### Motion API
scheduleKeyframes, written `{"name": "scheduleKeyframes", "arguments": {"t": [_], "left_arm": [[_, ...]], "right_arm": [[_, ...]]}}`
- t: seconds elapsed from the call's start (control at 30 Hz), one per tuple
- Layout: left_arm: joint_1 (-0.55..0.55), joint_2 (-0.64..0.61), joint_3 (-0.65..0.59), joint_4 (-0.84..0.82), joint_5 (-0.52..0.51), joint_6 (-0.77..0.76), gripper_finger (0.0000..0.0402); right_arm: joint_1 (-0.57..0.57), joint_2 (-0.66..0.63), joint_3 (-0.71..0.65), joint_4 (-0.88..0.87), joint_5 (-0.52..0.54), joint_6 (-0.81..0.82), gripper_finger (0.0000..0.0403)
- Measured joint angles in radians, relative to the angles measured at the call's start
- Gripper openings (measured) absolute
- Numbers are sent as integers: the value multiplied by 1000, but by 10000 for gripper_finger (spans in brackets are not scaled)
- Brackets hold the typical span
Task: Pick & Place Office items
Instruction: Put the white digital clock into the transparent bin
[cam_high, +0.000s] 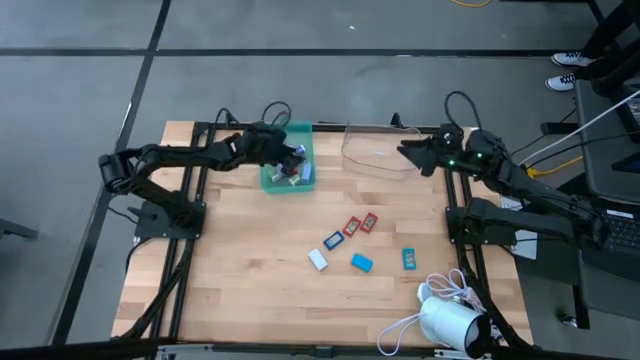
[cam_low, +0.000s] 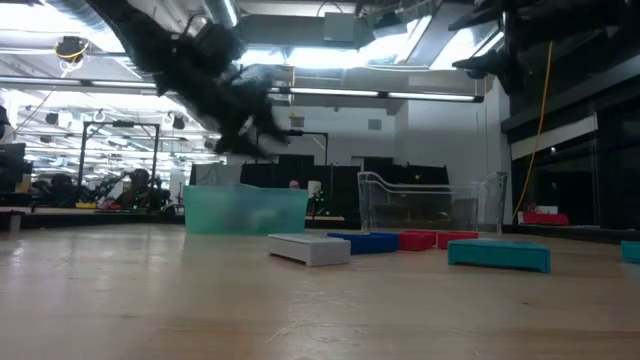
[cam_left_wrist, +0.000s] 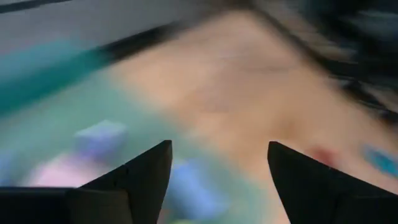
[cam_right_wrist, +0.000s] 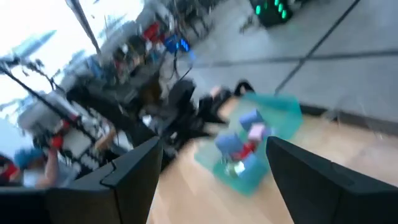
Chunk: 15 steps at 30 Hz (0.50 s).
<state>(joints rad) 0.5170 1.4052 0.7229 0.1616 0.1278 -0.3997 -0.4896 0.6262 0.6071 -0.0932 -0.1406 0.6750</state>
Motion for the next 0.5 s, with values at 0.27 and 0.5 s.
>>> {"name": "scheduleKeyframes", "arguments": {"t": [0.27, 0.5], "left_arm": [[-229, -2, 211, -384, 181, 525, 227], [-407, 1, 256, -544, 120, 844, 201]], "right_arm": [[0, 0, 0, 109, 29, 87, 292], [0, 1, 0, 117, 29, 103, 292]]}}
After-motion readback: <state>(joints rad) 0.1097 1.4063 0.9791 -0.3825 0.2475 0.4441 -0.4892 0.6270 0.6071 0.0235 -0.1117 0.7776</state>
